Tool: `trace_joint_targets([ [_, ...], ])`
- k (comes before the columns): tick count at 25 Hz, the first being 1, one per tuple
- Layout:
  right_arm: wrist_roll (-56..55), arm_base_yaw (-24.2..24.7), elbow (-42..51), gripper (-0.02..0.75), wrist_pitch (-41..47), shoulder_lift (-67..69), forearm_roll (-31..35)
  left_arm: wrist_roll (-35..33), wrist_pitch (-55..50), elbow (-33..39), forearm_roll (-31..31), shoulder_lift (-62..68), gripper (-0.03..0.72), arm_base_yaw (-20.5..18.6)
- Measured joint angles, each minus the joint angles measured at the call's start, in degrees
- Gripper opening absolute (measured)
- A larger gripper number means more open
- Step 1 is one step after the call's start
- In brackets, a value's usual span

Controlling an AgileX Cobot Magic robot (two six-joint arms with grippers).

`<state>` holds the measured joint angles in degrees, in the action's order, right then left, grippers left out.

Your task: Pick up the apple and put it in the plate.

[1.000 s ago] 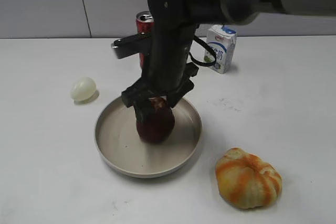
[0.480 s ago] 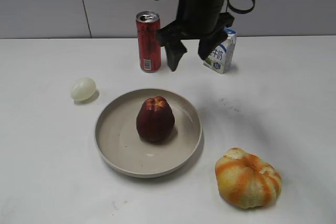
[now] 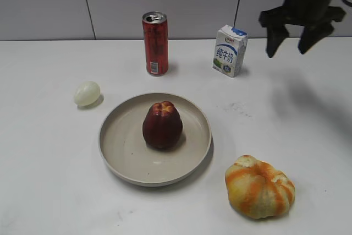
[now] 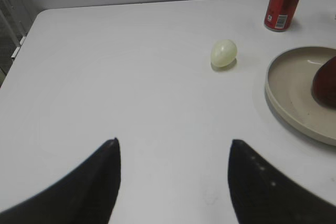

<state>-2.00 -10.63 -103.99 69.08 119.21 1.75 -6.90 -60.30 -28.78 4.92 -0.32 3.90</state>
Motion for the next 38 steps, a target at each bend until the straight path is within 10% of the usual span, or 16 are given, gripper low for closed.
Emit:
trace_joint_targets([
  [7, 0.0, 6.64, 14.13, 0.592, 0.11, -10.8, 1.1, 0.0, 0.0, 0.0, 0.0, 0.0, 0.491, 0.0],
  [26, 0.0, 6.84, 60.76, 0.592, -9.33, -53.62, 1.13, 0.0, 0.0, 0.0, 0.0, 0.0, 0.491, 0.0],
  [38, 0.0, 6.84, 74.7, 0.591, -10.68, -83.84, 0.24, 0.0, 0.0, 0.0, 0.0, 0.0, 0.491, 0.0],
])
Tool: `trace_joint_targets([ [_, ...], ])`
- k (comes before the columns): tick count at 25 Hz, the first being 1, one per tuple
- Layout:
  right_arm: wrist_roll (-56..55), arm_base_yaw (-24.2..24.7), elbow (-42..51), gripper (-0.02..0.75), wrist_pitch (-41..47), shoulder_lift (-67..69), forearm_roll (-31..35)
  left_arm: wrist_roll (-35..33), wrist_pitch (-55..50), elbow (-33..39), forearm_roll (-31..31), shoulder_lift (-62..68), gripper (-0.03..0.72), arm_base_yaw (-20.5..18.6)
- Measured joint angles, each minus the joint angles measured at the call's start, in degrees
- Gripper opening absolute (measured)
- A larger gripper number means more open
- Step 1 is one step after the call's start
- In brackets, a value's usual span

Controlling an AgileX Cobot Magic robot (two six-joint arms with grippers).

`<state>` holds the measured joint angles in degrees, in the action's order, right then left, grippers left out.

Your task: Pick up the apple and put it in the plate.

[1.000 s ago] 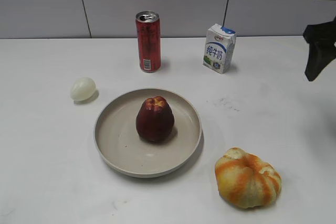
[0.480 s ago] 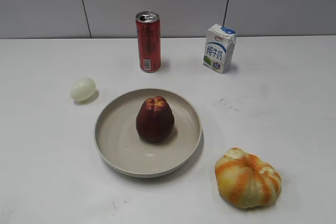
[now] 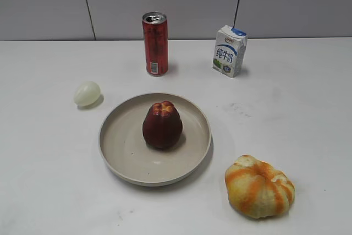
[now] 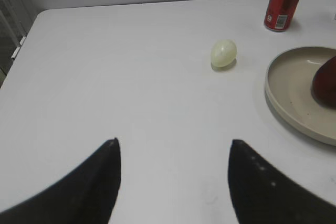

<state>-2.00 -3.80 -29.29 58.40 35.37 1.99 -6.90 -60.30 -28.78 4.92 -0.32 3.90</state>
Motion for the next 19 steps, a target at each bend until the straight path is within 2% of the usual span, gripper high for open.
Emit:
trace_joint_targets([
  [11, 0.0, 0.0, 0.85, 0.589, 0.8, -23.06, 0.0, 0.0, 0.0, 0.0, 0.0, 0.0, 0.491, 0.0],
  [19, 0.0, 0.0, 1.03, 0.588, 1.03, -35.08, 0.0, 0.0, 0.0, 0.0, 0.0, 0.0, 0.491, 0.0],
])
